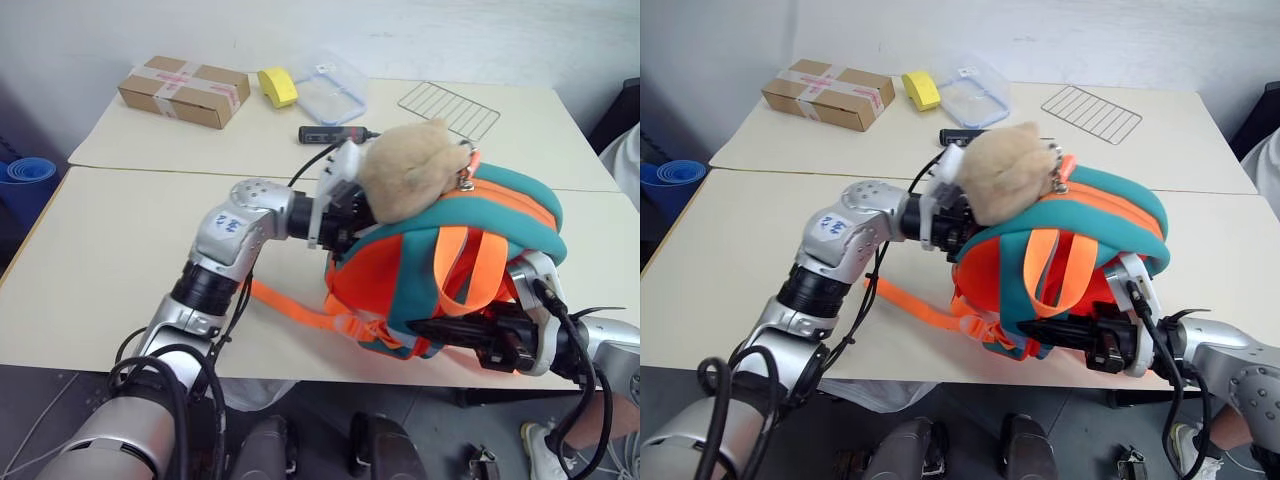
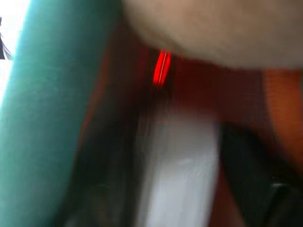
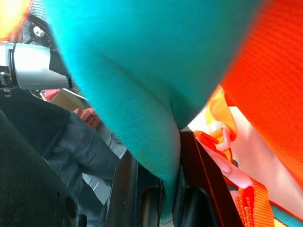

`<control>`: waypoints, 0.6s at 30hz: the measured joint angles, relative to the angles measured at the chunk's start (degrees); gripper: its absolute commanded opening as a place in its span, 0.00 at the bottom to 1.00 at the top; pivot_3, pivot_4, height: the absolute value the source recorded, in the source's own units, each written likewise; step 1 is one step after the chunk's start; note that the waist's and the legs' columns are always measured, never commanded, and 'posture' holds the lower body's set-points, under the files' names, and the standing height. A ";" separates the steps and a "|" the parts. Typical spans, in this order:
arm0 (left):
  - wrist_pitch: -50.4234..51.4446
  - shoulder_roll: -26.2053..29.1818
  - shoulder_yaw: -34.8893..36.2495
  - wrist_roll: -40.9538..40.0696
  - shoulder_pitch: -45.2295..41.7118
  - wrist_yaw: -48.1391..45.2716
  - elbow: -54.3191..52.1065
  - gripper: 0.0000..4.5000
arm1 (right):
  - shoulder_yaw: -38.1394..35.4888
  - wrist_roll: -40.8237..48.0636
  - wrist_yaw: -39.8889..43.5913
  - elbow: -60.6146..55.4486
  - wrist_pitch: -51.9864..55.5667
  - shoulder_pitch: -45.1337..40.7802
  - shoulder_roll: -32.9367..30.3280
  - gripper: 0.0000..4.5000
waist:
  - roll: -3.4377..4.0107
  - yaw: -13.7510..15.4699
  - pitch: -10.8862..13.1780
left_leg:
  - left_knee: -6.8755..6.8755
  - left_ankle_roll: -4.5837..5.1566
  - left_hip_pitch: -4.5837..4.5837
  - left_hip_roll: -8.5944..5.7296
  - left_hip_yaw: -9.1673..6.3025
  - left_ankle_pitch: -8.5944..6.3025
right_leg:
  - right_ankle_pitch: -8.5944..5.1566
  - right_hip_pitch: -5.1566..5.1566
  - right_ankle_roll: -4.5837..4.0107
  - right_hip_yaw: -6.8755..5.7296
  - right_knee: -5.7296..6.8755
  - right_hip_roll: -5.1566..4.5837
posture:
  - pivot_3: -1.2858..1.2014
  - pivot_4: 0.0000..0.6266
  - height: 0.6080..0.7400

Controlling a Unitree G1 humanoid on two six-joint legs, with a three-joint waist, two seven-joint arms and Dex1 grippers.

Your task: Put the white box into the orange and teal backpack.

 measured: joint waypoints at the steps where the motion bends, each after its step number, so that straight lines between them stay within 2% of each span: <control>1: -0.40 1.93 1.34 -0.71 0.74 -1.64 -0.33 0.73 | -0.53 -0.46 -0.03 0.05 -0.13 0.62 0.01 0.00 | 0.00 0.01 0.00 | 0.00 -0.01 0.00 0.00 0.00 0.01 | 0.00 0.00 -0.01 -0.03 0.02 0.05 | 0.52 0.24 1.00; 3: -0.07 7.88 3.44 -1.97 1.70 -6.65 -0.57 0.73 | -1.23 -1.13 0.02 0.03 -0.82 1.14 0.02 0.00 | 0.00 0.01 0.00 | 0.01 -0.02 0.01 -0.02 0.00 0.01 | -0.01 0.01 -0.01 -0.13 0.02 0.17 | 0.52 0.24 1.00; 6: -0.90 11.81 7.22 -2.95 1.77 -10.77 0.02 0.73 | -1.34 -1.87 0.22 0.07 -1.47 1.60 0.07 0.00 | 0.01 0.33 0.00 | 0.02 0.03 0.01 -0.11 -0.03 0.02 | -0.01 0.05 -0.01 -0.22 0.00 0.17 | 0.52 0.24 1.00; 12: 0.54 9.70 12.22 -7.71 1.63 -8.45 -2.81 0.73 | -1.34 -3.19 1.50 0.64 -2.45 1.22 0.07 0.00 | 0.00 0.58 0.00 | 0.07 0.16 -0.07 -0.27 -0.46 -0.01 | 0.04 0.31 0.04 -0.27 -0.06 -0.03 | 0.52 0.24 1.00; 18: 0.27 0.42 12.39 -9.11 1.00 -0.99 -5.42 0.73 | -0.97 -4.05 1.93 2.35 -2.42 -0.54 0.08 0.00 | 0.00 0.49 0.00 | 0.10 0.16 -0.08 -0.27 -0.45 0.03 | 0.04 0.32 0.05 -0.33 -0.02 0.12 | 0.52 0.24 1.00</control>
